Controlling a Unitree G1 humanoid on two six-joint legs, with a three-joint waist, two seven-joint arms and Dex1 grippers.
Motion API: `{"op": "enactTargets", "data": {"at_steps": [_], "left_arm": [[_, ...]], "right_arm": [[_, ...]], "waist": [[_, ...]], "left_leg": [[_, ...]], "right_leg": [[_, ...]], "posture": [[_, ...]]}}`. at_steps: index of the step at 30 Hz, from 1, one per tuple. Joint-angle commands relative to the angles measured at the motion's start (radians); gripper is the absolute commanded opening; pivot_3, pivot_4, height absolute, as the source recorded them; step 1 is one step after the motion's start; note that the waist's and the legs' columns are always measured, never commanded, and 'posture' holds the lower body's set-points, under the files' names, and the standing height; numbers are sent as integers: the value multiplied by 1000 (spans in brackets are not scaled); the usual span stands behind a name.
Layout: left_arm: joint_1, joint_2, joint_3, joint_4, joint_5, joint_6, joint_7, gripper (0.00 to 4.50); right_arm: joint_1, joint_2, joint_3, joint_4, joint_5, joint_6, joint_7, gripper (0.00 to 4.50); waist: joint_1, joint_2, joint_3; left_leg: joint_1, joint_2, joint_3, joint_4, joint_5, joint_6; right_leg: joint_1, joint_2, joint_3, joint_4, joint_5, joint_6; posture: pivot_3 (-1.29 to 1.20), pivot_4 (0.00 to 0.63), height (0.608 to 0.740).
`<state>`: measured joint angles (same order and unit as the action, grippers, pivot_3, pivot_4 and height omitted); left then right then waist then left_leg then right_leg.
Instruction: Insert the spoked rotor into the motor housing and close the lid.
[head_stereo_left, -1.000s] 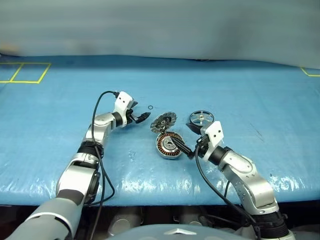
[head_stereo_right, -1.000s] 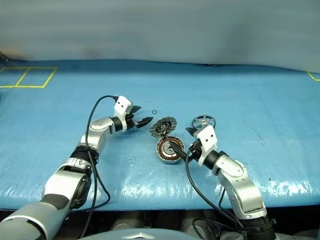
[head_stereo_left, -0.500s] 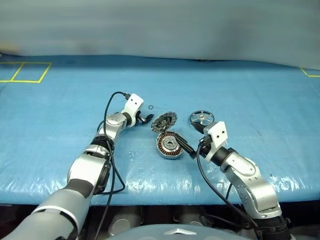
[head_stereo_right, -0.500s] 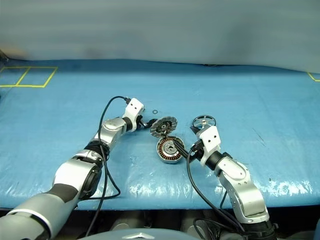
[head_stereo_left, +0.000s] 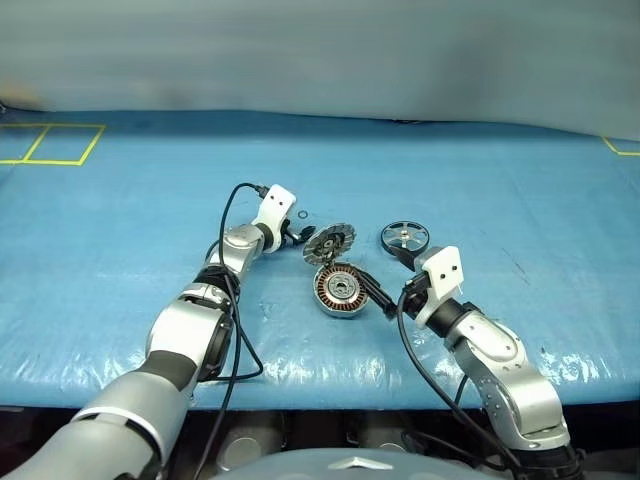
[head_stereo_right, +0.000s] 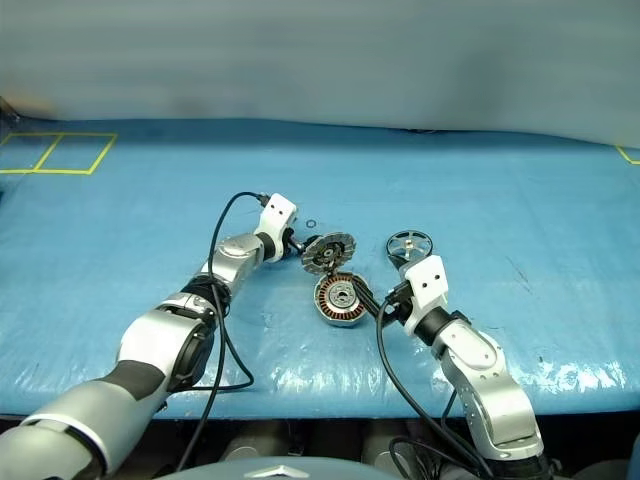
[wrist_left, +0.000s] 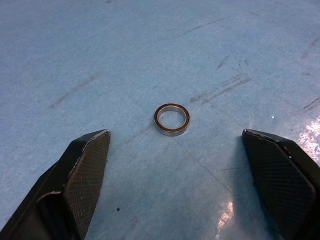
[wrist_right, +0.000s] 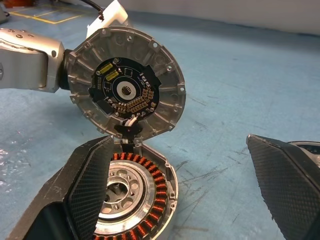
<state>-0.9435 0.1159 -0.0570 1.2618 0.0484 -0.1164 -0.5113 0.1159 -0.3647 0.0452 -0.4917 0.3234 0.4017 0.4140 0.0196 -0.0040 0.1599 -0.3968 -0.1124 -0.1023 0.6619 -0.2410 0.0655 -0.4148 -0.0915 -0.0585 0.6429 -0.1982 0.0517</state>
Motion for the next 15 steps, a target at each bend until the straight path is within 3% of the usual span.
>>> {"op": "enactTargets", "data": {"at_steps": [1,14,15], "left_arm": [[-24,-18,0,15,17,6,7,4500],[-52,-35,-7,44,76,32,67,4500],[-52,-36,-7,44,80,35,73,4316]], "right_arm": [[17,0,-30,-64,14,11,-13,4453],[73,9,-76,-130,14,47,-56,4453],[76,10,-78,-133,15,47,-58,4486]], "waist": [[0,0,0],[0,0,0],[0,0,0]], "left_leg": [[0,0,0,0,-1,2],[0,0,0,1,-1,2],[0,0,0,1,-1,2]], "right_leg": [[0,0,0,0,0,0],[0,0,0,0,0,1],[0,0,0,0,0,1]], "posture": [[0,150,740],[0,150,740],[0,150,740]]}}
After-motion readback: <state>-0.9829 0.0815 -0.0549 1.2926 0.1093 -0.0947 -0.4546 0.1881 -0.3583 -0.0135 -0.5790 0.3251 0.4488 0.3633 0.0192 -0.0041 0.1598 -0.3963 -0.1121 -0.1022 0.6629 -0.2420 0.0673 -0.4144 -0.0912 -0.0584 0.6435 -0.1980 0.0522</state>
